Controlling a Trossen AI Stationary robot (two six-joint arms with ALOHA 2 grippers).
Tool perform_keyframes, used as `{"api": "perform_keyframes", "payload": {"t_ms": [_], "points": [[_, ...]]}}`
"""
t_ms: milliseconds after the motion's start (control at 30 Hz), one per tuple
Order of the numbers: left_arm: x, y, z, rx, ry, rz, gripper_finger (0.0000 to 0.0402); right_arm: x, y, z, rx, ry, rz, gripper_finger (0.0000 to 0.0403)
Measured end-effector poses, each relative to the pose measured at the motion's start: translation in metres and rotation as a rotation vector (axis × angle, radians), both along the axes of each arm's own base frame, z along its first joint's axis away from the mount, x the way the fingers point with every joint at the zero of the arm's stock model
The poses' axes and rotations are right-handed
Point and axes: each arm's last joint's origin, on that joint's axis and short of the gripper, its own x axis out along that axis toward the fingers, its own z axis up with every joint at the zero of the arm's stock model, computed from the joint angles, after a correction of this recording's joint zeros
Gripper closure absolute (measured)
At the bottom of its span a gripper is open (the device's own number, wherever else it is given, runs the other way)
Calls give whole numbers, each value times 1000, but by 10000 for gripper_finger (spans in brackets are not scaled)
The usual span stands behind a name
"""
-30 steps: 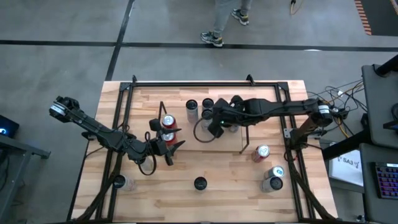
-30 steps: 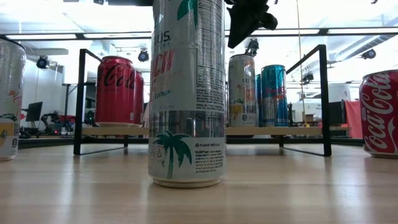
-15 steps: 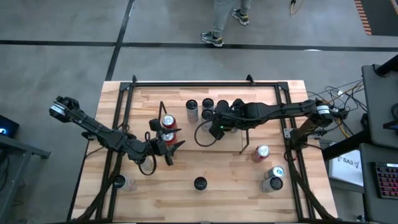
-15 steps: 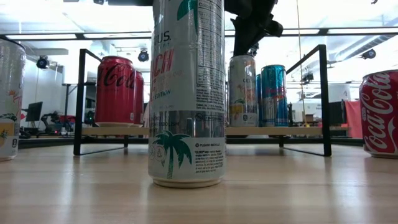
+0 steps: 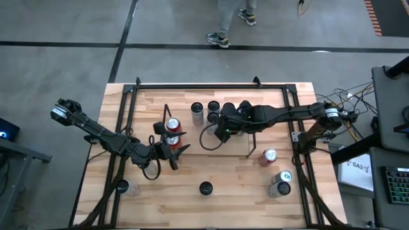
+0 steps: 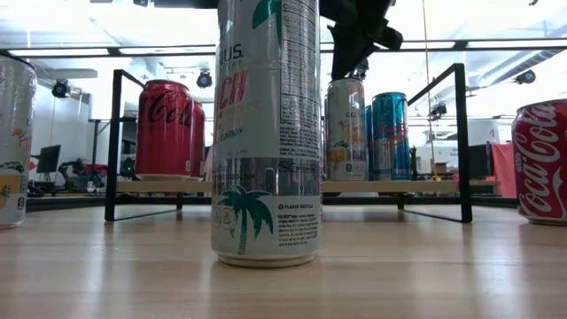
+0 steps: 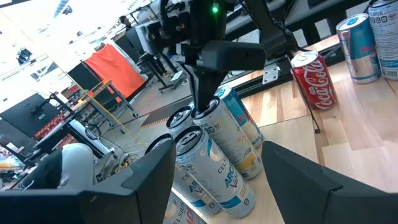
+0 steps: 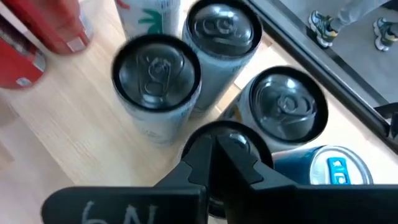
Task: Place canned beverage on shelf
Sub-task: Adjust the white and yellow soda cans, then put the right white and pink soda can on the shelf aligned with the other white and pink soda can
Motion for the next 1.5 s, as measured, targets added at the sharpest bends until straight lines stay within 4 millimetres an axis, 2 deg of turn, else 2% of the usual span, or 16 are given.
{"api": "perform_keyframes", "payload": {"t_ms": [200,467,933,1200,1500], "points": [[0,0,0,0,0,0,178,-2,8,16,-5,-49,33,390],[1,-1,4,-18,-17,1,178,-11,36,36,7,-98,144,390],[3,-10,33,-218,-156,-36,178,-52,95,58,-1,-117,388,390],[-3,-23,34,-434,-231,-84,178,-68,128,59,-97,-109,527,390],[-8,-33,35,-671,-310,-104,178,-85,159,48,-147,-92,622,390]]}}
